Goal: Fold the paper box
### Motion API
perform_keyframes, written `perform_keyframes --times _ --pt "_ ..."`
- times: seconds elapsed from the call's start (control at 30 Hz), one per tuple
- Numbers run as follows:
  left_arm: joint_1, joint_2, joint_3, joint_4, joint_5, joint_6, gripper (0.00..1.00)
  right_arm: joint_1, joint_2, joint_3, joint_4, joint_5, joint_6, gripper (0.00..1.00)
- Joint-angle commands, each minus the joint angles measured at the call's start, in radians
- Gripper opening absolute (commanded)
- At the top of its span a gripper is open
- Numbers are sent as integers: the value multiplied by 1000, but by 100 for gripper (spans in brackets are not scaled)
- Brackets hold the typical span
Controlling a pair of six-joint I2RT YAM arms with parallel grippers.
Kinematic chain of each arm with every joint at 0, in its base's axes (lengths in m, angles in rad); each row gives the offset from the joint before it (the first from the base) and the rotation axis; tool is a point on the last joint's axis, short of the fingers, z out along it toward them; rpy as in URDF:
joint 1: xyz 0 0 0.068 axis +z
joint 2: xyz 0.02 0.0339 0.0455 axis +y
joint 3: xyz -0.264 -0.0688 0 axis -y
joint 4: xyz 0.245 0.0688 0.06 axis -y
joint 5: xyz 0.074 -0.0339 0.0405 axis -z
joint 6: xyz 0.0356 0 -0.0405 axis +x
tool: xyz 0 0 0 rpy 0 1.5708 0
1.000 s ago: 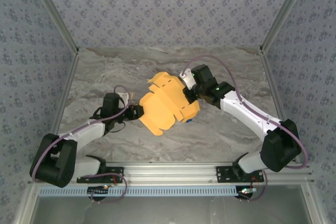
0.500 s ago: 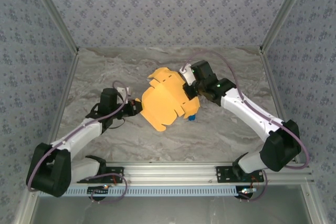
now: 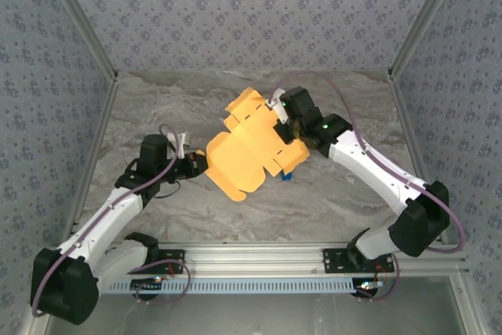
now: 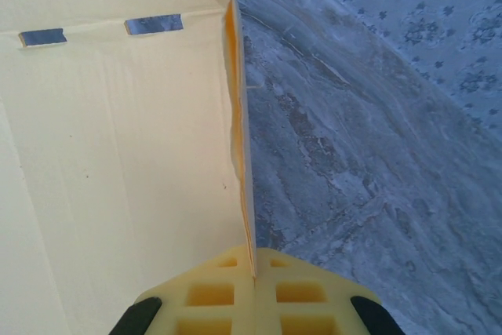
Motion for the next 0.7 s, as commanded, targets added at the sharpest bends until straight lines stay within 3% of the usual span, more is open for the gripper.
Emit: perform_keyframes --times 0.0,0.43,0.67 --pt "3 -17 -11 -6 28 -17 0 34 21 11 31 173 -66 0" --pt "1 13 -48 78 64 -65 0 193 150 -39 245 529 -266 0" --pt "2 24 -48 89 63 -65 0 229 227 -39 300 610 -332 0"
